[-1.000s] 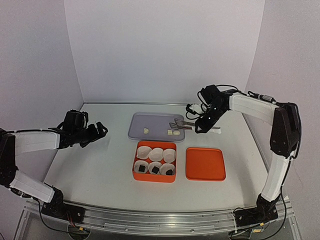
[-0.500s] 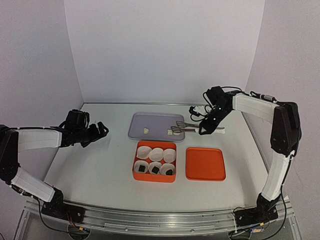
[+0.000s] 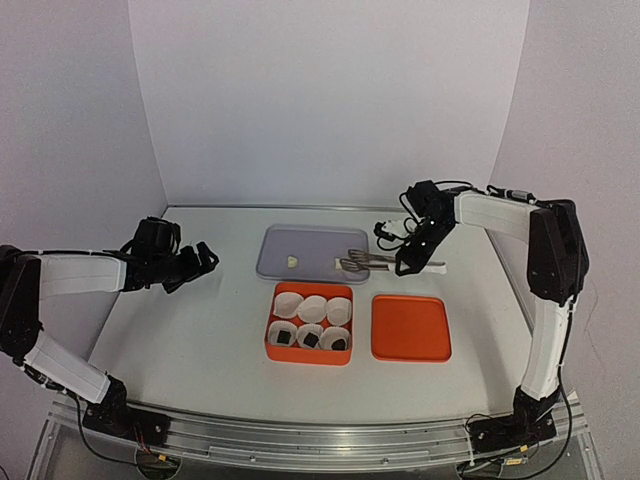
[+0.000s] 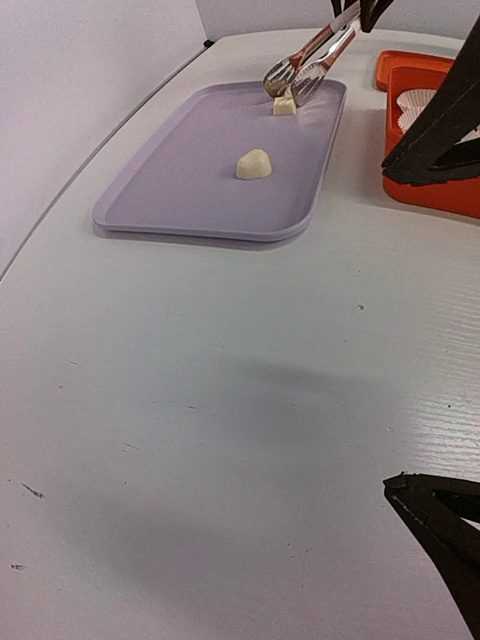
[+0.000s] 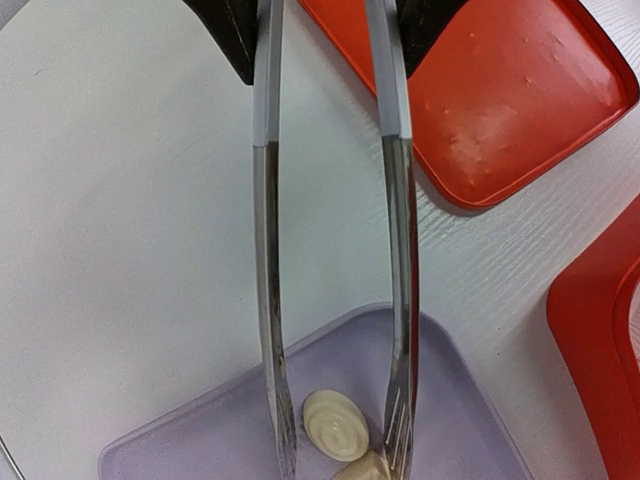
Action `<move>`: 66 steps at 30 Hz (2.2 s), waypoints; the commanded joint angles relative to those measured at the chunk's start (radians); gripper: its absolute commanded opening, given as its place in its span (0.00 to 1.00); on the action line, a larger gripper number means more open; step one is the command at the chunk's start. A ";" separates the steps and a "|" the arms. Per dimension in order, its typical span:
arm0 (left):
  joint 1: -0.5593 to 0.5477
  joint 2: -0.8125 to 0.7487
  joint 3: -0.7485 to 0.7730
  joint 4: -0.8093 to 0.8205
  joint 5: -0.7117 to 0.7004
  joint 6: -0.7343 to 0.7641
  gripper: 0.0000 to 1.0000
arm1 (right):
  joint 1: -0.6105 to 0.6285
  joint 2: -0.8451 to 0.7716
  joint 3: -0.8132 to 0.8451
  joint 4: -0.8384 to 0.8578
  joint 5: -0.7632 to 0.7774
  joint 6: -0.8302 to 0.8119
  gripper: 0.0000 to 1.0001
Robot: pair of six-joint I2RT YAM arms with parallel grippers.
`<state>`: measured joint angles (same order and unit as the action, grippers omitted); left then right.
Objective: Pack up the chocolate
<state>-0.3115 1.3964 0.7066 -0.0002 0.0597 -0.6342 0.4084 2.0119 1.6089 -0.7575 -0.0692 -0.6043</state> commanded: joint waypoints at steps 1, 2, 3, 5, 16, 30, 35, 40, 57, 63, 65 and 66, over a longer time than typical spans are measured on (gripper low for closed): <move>-0.001 -0.002 0.037 0.006 0.005 -0.009 1.00 | -0.004 -0.019 0.017 0.000 -0.009 -0.020 0.34; -0.001 -0.006 0.036 0.006 0.005 -0.009 1.00 | -0.004 -0.025 0.010 -0.001 -0.007 -0.023 0.34; -0.001 -0.010 0.034 0.006 0.004 -0.008 1.00 | -0.003 -0.031 0.004 -0.002 -0.004 -0.026 0.34; -0.002 -0.017 0.030 0.006 0.003 -0.008 1.00 | -0.004 -0.039 -0.006 -0.004 0.008 -0.032 0.35; -0.001 -0.048 0.012 -0.018 0.003 -0.020 1.00 | -0.014 -0.044 -0.022 -0.018 0.031 -0.057 0.31; -0.002 -0.056 0.016 -0.020 -0.003 -0.013 1.00 | -0.014 -0.107 -0.029 -0.022 -0.045 -0.026 0.04; -0.002 -0.059 0.012 -0.005 0.003 -0.013 1.00 | -0.014 -0.166 -0.023 -0.019 -0.077 0.041 0.00; -0.002 -0.066 0.008 0.006 0.008 -0.015 1.00 | -0.012 -0.235 -0.042 -0.019 -0.112 0.139 0.00; -0.001 0.005 0.123 -0.048 -0.044 -0.054 1.00 | 0.311 -0.443 -0.176 -0.109 0.121 0.833 0.00; -0.001 0.041 0.155 -0.043 -0.007 -0.039 1.00 | 0.460 -0.478 -0.242 -0.130 0.269 0.993 0.00; -0.001 0.039 0.168 -0.061 0.004 -0.023 1.00 | 0.514 -0.454 -0.218 -0.145 0.301 1.022 0.00; -0.001 0.036 0.176 -0.068 0.012 -0.014 1.00 | 0.537 -0.439 -0.201 -0.160 0.313 1.033 0.00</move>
<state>-0.3115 1.4299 0.8207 -0.0337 0.0493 -0.6792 0.8573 1.5655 1.3667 -0.8969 0.1434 0.2903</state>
